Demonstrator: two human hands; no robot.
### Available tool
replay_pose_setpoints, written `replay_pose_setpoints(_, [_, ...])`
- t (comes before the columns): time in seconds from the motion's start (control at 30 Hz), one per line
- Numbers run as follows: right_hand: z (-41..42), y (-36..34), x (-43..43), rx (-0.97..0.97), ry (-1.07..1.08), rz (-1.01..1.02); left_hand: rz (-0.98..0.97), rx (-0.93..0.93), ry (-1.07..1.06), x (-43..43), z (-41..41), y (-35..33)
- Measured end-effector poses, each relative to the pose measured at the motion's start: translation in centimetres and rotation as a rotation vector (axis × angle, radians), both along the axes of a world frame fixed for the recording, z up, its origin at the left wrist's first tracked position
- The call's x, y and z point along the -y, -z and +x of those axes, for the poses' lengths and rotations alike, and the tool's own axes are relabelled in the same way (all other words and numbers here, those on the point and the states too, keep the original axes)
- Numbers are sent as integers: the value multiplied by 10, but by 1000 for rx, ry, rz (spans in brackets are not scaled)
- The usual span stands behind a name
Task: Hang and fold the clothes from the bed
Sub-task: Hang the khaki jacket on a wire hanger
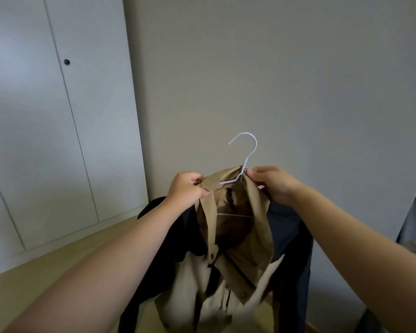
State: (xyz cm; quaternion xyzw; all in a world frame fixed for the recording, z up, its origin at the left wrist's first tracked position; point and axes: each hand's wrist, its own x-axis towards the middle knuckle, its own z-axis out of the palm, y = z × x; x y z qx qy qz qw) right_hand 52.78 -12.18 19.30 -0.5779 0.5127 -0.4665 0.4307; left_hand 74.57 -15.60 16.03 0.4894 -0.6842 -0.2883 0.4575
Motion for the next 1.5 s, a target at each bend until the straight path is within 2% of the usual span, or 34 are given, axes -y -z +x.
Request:
replay_pose_setpoints(0.1, [-8, -7, -1, 242, -100, 175, 22, -11, 52, -1, 3, 1])
replay_pose_setpoints(0.17, [-7, -8, 2, 300, -8, 277, 36, -28, 86, -2, 2, 2])
replay_pose_setpoints(0.2, [-7, -4, 4, 191, 66, 271, 46, -42, 91, -2, 1, 3])
replay_pose_setpoints(0.3, [-12, 11, 8, -552, 219, 93, 67, -77, 80, 0, 3, 6])
replay_pose_setpoints(0.33, [-14, 17, 9, -671, 257, 20, 73, -82, 70, 0, 5, 8])
replay_pose_setpoints(0.37, [-16, 19, 8, -660, 301, -66, 78, -86, 62, 1, 7, 10])
replay_pose_setpoints(0.43, [-17, 20, 2, -497, 337, -249, 85, -102, 56, 3, 10, 11])
replay_pose_setpoints(0.5, [-16, 19, -7, -397, 218, -283, 89, -133, 52, 4, 11, 10])
replay_pose_setpoints(0.57, [-10, 23, -14, -531, 85, -220, 89, -164, 52, 4, 10, 9])
replay_pose_setpoints(0.63, [-6, 30, -13, -741, 122, -248, 103, -160, 70, 2, 7, 9])
replay_pose_setpoints(0.67, [-5, 33, -13, -774, 175, -289, 118, -136, 107, 1, 6, 8])
replay_pose_setpoints(0.77, [-6, 38, -16, -719, 308, -342, 261, -5, 338, 1, 10, -3])
replay_pose_setpoints(0.83, [-6, 43, -18, -700, 361, -362, 377, -27, 446, 3, 13, -13])
replay_pose_setpoints(0.9, [0, 49, -20, -709, 388, -397, 414, -78, 410, 6, 12, -19])
replay_pose_setpoints(1.03, [8, 51, -25, -721, 392, -490, 316, -56, 310, 3, -2, -20])
replay_pose_setpoints(1.23, [4, 43, -28, -732, 444, -534, 249, -238, 265, -1, -12, -28])
replay_pose_setpoints(1.3, [2, 43, -29, -736, 463, -532, 160, -103, 209, -5, -15, -33])
replay_pose_setpoints(1.43, [0, 45, -30, -745, 495, -539, 2, 310, 159, -13, -23, -43])
replay_pose_setpoints(1.5, [0, 47, -30, -761, 498, -534, 46, 344, 209, -18, -24, -46])
